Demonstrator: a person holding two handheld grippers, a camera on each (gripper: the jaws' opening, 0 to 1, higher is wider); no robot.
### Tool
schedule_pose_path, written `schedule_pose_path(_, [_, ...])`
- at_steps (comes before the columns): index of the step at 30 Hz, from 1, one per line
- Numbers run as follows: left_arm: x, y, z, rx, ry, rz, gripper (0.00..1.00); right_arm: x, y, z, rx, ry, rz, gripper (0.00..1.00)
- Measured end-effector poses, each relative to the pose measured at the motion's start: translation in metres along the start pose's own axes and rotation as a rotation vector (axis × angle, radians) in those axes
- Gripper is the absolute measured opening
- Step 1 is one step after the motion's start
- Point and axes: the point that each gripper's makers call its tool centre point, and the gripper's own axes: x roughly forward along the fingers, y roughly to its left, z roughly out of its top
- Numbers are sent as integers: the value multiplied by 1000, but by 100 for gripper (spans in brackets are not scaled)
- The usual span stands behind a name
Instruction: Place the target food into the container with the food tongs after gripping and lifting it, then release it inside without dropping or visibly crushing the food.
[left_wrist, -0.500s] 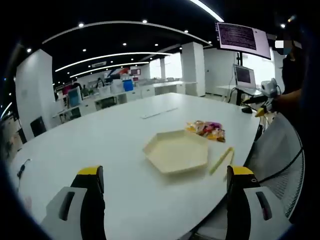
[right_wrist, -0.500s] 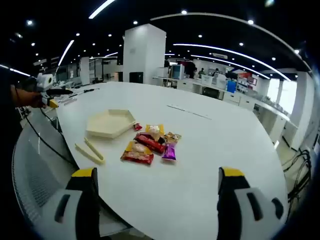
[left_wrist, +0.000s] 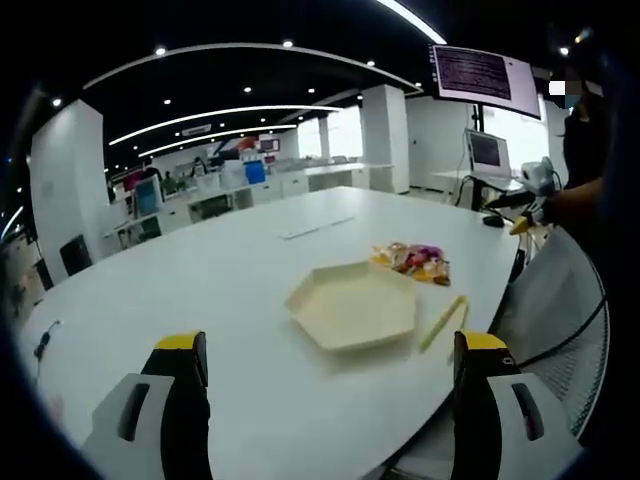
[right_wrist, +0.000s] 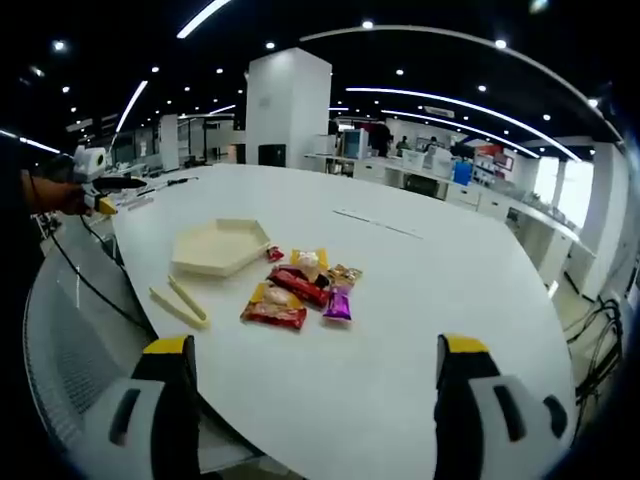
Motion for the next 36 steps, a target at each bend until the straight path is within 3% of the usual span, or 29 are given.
schedule_pose_path(15, [10,-21,1,44,17,-62,100,5,14,6,-46,-4,45,100])
schedule_pose_path(23, [20,-42,0,99,51,-156,94,10,22,14,-69,-20,72,99])
schedule_pose_path(30, [34,-66,-27,109,164,-294,89,12,28,16,-71,-24,86,99])
schedule_pose_path(36, [45,-78,-30,123,194,-341,85,11,30,12,-73,-9,93,100])
